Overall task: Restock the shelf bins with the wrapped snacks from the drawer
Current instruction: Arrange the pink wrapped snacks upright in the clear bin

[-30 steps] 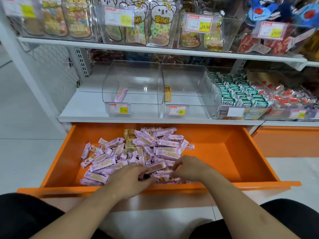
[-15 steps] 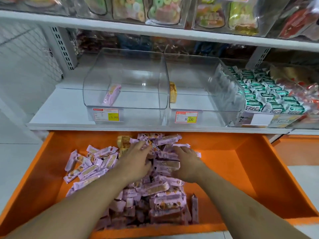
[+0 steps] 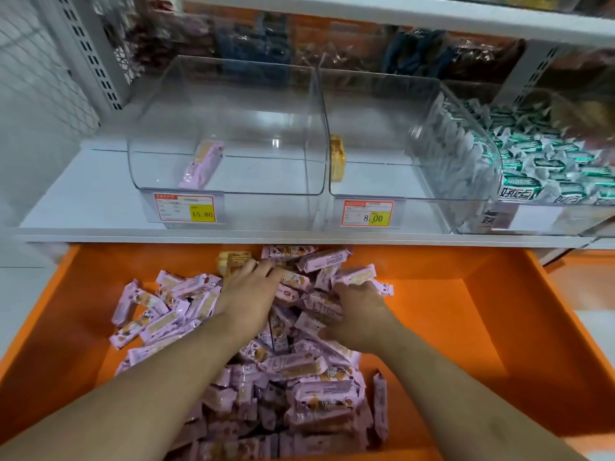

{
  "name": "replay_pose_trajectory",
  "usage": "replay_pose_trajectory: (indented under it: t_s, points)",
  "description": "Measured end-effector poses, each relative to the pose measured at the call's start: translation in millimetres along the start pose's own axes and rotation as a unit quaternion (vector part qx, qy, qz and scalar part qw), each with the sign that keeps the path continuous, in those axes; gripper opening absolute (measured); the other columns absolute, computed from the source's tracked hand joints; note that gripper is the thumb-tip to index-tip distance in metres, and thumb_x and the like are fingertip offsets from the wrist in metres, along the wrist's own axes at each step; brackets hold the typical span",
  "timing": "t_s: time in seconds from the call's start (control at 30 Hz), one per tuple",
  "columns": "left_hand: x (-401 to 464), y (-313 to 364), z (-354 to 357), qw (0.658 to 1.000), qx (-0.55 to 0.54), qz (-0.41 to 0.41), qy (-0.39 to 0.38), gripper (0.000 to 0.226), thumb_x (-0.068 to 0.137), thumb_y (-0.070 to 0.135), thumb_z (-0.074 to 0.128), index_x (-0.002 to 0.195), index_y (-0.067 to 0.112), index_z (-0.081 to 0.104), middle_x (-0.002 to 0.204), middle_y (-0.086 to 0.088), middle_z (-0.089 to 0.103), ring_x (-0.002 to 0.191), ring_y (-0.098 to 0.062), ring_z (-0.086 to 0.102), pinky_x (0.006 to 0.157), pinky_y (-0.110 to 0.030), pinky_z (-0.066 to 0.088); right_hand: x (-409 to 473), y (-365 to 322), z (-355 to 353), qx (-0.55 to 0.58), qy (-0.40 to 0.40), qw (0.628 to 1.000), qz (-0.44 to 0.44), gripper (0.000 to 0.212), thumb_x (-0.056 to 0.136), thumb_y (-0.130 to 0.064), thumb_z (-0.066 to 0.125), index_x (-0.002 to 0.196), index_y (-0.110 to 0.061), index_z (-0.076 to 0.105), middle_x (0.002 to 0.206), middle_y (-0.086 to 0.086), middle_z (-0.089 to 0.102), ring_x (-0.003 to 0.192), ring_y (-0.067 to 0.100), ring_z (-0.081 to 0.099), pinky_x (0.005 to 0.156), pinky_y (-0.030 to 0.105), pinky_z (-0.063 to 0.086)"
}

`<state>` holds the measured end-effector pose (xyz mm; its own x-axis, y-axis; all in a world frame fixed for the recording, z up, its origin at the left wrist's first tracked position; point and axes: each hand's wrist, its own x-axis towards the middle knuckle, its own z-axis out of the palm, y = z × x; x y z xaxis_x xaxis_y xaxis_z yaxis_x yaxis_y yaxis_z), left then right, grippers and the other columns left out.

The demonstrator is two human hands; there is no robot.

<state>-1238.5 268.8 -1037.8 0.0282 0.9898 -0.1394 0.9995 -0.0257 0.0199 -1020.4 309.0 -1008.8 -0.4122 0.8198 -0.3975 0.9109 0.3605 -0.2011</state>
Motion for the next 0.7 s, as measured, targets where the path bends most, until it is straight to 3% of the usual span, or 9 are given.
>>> replay_pose_trajectory:
  t_s: [0.07,0.13,0.2,0.3,0.37,0.43,0.53,0.63,0.7]
  points:
    - [-5.8,-1.3,-1.3,1.000,0.011,-0.002,-0.002,0.082,0.080,0.002,0.073,0.153,0.020,0.042,0.153,0.000,0.047,0.142,-0.026,0.036,0.116,-0.042,0.036,-5.2,-0.4,1.5,0.014,0.020,1.000,-0.008,0.044,0.091,-0.045,0.071,0.123,-0.019,0.055,0.101,0.002,0.057,0.109,0.024,0.043,0.083,0.031,0.031]
    - [-12.9,-3.0,-6.6,1.000,0.014,-0.003,-0.006,0.068,0.085,0.012,0.073,0.148,0.021,0.049,0.147,0.001,0.053,0.138,-0.023,0.041,0.116,-0.040,0.036,-11.3,0.1,1.8,0.058,0.044,0.997,-0.005,0.027,0.095,-0.034,0.067,0.118,-0.022,0.061,0.100,0.002,0.063,0.108,0.025,0.050,0.084,0.031,0.045]
    - [-19.0,-4.0,-14.3,0.999,-0.012,-0.022,-0.021,0.057,0.089,0.022,0.072,0.142,0.019,0.052,0.141,-0.001,0.056,0.131,-0.024,0.047,0.110,-0.039,0.042,-16.6,1.2,-1.7,0.093,0.055,0.994,0.010,0.019,0.093,-0.031,0.070,0.110,-0.025,0.064,0.099,0.002,0.067,0.099,0.027,0.059,0.079,0.040,0.058]
    - [-30.4,1.6,-44.6,0.990,-0.122,-0.059,-0.049,0.051,0.091,0.031,0.070,0.135,0.018,0.049,0.111,-0.004,0.064,0.101,-0.026,0.064,0.077,-0.037,0.056,-30.5,-3.3,-22.3,0.126,0.078,0.989,0.004,0.022,0.090,-0.037,0.076,0.099,-0.023,0.061,0.089,-0.002,0.065,0.082,0.023,0.060,0.064,0.039,0.052]
    - [-37.5,7.3,-67.8,0.983,-0.162,-0.064,-0.060,0.046,0.093,0.035,0.070,0.126,0.020,0.043,0.092,0.001,0.058,0.083,-0.024,0.060,0.059,-0.035,0.045,-41.5,-8.2,-41.7,0.160,0.092,0.983,0.004,0.024,0.089,-0.035,0.075,0.098,-0.023,0.057,0.088,-0.002,0.065,0.080,0.022,0.061,0.063,0.041,0.052]
    - [-49.0,10.9,-93.7,0.976,-0.201,-0.063,-0.050,0.045,0.091,0.042,0.074,0.118,0.025,0.043,0.091,0.004,0.058,0.080,-0.018,0.059,0.056,-0.033,0.038,-54.4,-14.1,-63.8,0.190,0.108,0.976,0.003,0.026,0.088,-0.035,0.075,0.096,-0.024,0.053,0.086,-0.003,0.066,0.077,0.020,0.063,0.058,0.039,0.050]
    - [-70.0,11.3,-133.0,0.955,-0.291,-0.055,-0.015,0.045,0.080,0.049,0.083,0.100,0.034,0.044,0.090,0.007,0.064,0.075,-0.013,0.062,0.059,-0.033,0.044,-79.4,-22.7,-99.9,0.228,0.127,0.965,-0.020,0.032,0.089,-0.037,0.076,0.098,-0.025,0.048,0.087,0.001,0.067,0.070,0.019,0.060,0.056,0.035,0.044]
    - [-93.8,9.5,-171.0,0.913,-0.404,-0.058,0.007,0.047,0.073,0.051,0.089,0.097,0.036,0.051,0.100,0.009,0.068,0.079,-0.010,0.065,0.064,-0.031,0.049,-109.3,-29.5,-131.4,0.270,0.142,0.951,-0.054,0.038,0.088,-0.038,0.081,0.099,-0.027,0.046,0.096,0.009,0.062,0.064,0.020,0.050,0.054,0.037,0.044]
    - [-109.9,10.7,-191.1,0.879,-0.473,-0.059,0.019,0.040,0.078,0.043,0.088,0.100,0.035,0.056,0.100,0.005,0.070,0.066,-0.010,0.061,0.056,-0.026,0.045,-127.8,-35.4,-146.4,0.331,0.157,0.928,-0.066,0.040,0.087,-0.035,0.084,0.100,-0.026,0.048,0.099,0.012,0.056,0.061,0.019,0.044,0.050,0.031,0.044]
